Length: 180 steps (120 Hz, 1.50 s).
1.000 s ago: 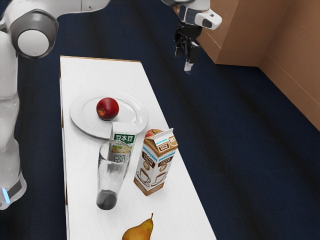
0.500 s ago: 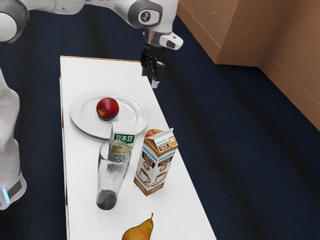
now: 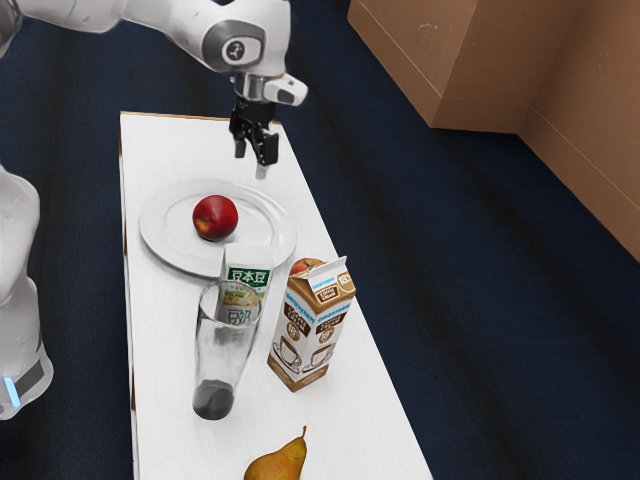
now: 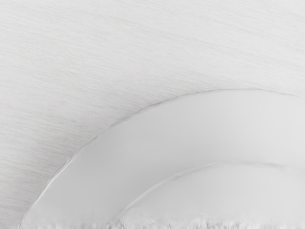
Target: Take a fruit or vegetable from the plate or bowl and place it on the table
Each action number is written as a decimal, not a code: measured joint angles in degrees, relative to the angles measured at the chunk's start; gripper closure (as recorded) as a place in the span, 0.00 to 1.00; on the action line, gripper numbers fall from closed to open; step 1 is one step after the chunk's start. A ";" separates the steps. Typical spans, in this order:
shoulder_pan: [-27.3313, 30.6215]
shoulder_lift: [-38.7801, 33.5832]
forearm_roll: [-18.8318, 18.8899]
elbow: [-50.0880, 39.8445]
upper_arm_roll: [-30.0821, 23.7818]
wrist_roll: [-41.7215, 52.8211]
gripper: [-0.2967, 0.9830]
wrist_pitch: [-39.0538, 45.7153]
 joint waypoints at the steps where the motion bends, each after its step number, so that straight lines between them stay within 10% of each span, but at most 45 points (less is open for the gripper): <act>1: 0.03 -0.65 0.13 -0.38 -0.10 0.00 0.23 0.04; 44: -0.09 -12.45 7.88 -10.22 -3.21 0.20 0.23 0.33; 156: -1.97 -13.46 9.82 -18.81 -6.84 0.48 0.23 0.51; 180: -1.97 -13.54 10.06 -19.05 -6.66 0.59 0.38 1.30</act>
